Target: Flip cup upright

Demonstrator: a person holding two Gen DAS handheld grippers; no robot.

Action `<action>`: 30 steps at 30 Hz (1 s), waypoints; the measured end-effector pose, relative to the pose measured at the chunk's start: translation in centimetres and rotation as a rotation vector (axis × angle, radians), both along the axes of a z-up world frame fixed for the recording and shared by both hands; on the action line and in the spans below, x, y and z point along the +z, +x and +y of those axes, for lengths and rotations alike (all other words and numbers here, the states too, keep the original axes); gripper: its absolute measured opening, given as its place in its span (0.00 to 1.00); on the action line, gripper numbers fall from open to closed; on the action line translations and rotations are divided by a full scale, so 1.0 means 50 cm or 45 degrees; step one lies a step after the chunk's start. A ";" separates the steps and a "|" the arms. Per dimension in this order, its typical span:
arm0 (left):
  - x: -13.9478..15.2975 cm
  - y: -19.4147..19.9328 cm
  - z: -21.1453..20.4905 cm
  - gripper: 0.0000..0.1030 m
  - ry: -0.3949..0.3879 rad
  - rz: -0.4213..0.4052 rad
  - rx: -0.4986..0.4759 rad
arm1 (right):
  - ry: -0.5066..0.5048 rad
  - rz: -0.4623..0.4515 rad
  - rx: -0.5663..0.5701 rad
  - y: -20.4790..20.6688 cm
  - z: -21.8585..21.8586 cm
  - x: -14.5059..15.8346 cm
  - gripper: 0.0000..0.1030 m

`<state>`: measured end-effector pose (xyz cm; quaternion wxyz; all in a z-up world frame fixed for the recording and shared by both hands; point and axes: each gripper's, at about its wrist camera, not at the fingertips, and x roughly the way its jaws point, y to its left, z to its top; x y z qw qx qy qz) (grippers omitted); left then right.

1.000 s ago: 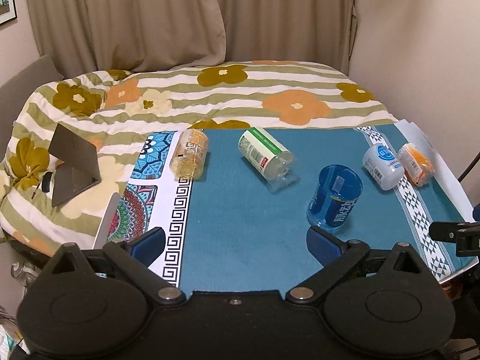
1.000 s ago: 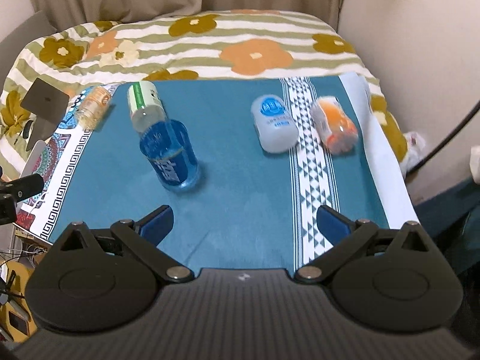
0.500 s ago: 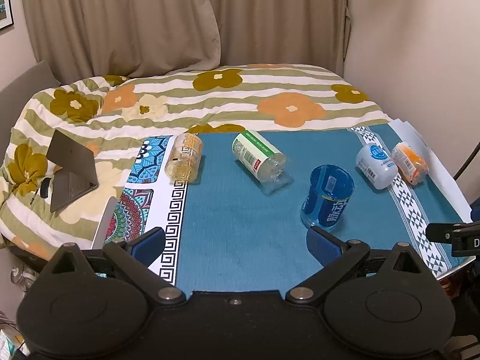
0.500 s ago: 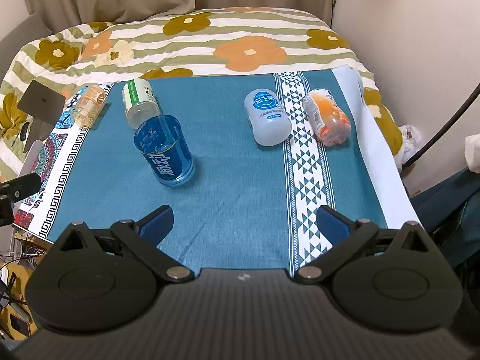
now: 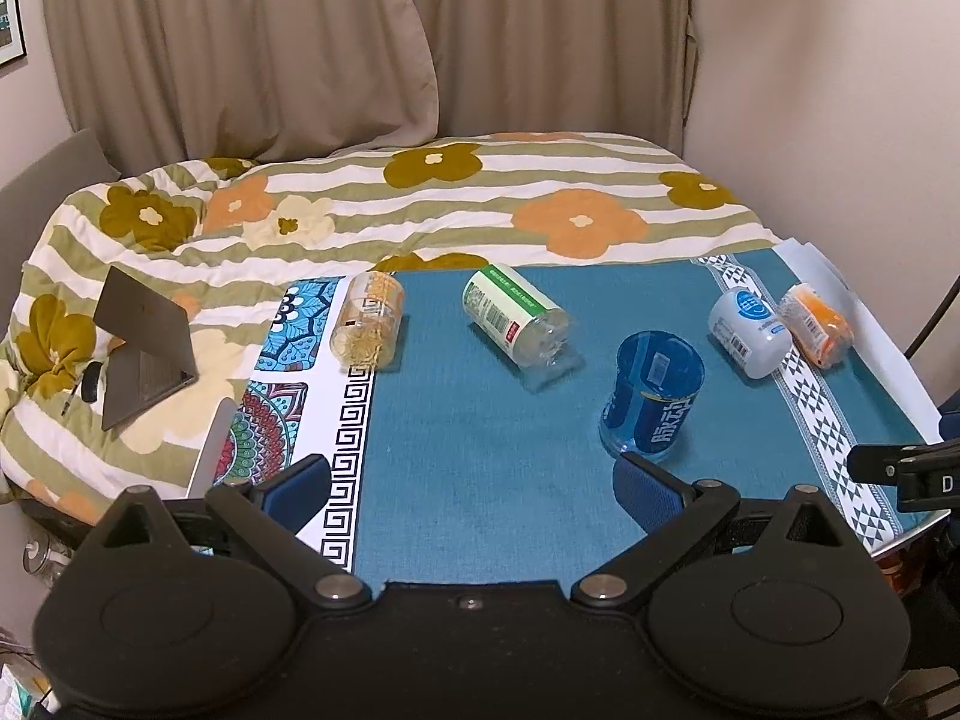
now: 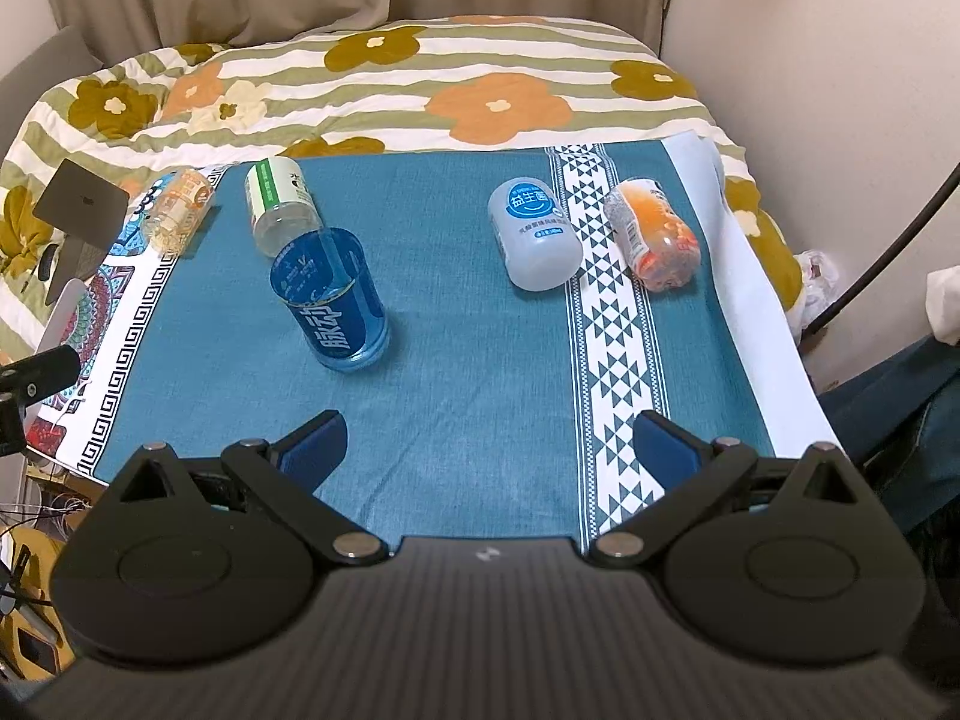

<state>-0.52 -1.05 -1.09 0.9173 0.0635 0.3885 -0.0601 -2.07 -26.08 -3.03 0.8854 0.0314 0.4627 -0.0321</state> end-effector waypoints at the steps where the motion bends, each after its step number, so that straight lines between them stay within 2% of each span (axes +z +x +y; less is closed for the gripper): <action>1: 0.001 0.000 0.000 0.99 0.001 -0.001 -0.001 | 0.000 0.000 0.001 0.000 0.000 0.000 1.00; 30: 0.011 -0.006 0.000 0.99 -0.005 -0.020 -0.025 | -0.009 -0.006 -0.005 -0.004 0.003 0.009 1.00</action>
